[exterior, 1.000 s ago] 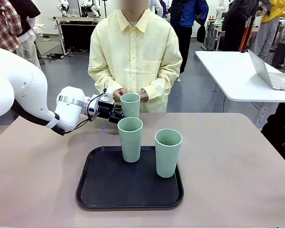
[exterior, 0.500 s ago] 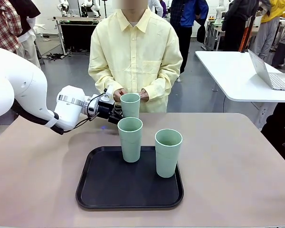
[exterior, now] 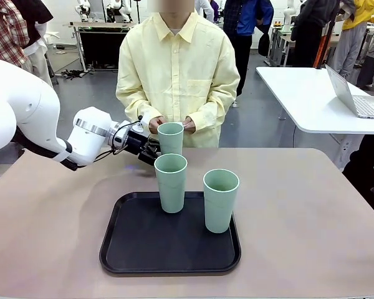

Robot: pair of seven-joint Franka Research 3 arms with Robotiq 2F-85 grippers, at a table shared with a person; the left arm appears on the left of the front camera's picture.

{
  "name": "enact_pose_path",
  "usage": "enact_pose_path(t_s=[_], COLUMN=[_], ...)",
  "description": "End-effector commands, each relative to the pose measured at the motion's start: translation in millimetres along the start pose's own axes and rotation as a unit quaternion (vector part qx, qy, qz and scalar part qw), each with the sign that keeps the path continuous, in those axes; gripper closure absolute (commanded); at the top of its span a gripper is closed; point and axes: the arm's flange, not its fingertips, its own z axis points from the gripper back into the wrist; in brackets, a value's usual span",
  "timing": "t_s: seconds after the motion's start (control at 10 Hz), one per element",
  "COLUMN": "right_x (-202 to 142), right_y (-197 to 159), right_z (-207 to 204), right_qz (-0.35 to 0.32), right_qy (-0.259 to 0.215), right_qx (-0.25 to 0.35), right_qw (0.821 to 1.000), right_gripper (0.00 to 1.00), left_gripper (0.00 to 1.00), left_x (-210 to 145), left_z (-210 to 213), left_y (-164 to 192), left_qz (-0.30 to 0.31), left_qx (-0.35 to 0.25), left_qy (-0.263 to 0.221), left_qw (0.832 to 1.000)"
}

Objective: Place coasters on the table and set cups on them.
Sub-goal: Pick up one Reusable plastic cup and place it on a coaster set by the human.

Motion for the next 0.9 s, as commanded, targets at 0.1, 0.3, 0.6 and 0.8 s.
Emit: enact_pose_path(t_s=[0.1, 0.3, 0.6, 0.8], right_x=[4.0, 4.0, 4.0, 4.0], right_y=[0.0, 0.0, 0.0, 0.0], right_z=[-0.2, -0.2, -0.2, -0.2], right_qz=[0.008, 0.008, 0.008, 0.008], right_qy=[-0.014, -0.014, -0.014, -0.014], right_qx=[0.016, 0.016, 0.016, 0.016], right_qw=[1.000, 1.000, 1.000, 1.000], right_gripper=[0.00, 0.00, 0.00, 0.00], left_gripper=[0.00, 0.00, 0.00, 0.00], left_x=[8.6, 29.4, 106.6, 154.7], left_z=[14.7, 40.1, 111.9, 128.5], left_y=[-11.6, -31.9, -93.0, -131.5], left_qz=[0.021, 0.043, 0.161, 0.210], left_qx=[0.000, 0.005, 0.070, 0.095], left_qy=[0.088, 0.119, 0.262, 0.321], left_qw=[0.996, 0.992, 0.949, 0.919])
